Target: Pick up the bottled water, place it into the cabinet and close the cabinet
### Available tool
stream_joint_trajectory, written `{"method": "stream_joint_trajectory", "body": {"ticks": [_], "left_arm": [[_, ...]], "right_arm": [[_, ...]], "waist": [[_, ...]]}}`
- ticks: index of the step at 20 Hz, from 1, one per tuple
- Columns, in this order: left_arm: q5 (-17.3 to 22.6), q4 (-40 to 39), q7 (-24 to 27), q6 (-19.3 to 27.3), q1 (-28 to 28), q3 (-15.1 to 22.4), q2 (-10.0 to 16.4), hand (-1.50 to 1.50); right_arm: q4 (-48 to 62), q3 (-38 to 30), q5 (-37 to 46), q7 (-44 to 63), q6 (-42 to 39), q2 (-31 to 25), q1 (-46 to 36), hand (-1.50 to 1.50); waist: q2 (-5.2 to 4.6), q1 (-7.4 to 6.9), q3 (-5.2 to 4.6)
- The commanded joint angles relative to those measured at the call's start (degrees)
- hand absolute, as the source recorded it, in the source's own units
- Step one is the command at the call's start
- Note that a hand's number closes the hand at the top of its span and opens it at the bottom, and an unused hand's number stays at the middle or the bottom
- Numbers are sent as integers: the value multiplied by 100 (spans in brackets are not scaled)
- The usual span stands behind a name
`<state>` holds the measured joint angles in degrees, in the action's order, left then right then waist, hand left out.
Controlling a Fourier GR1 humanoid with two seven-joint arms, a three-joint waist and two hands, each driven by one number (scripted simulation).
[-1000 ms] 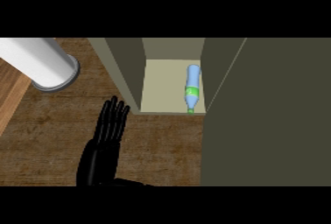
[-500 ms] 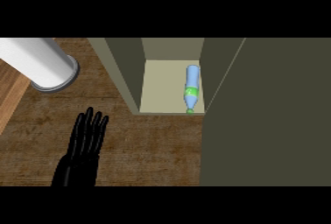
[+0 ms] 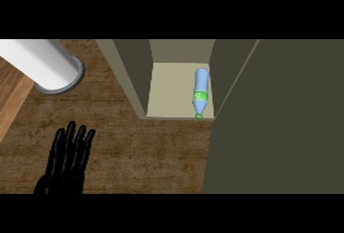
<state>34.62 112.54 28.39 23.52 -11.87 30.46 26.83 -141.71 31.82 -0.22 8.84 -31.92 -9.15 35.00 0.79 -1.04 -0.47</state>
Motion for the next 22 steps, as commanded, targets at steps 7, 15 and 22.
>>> {"method": "stream_joint_trajectory", "body": {"ticks": [7, 15, 22], "left_arm": [[334, 154, 207, -589, -517, -475, 436, -150], [606, 165, 266, -1036, -745, -740, 664, -150], [735, 227, 286, -1175, -811, -946, 761, -150]], "right_arm": [[-238, 1592, 1252, 1303, 550, 880, -1459, 150], [570, 1728, 1264, 1700, 1238, 884, -2771, 150], [704, 1579, 1039, 1871, 1330, 870, -3267, 150]], "waist": [[8, -95, -18], [-16, -163, -25], [-54, -245, -30]]}}
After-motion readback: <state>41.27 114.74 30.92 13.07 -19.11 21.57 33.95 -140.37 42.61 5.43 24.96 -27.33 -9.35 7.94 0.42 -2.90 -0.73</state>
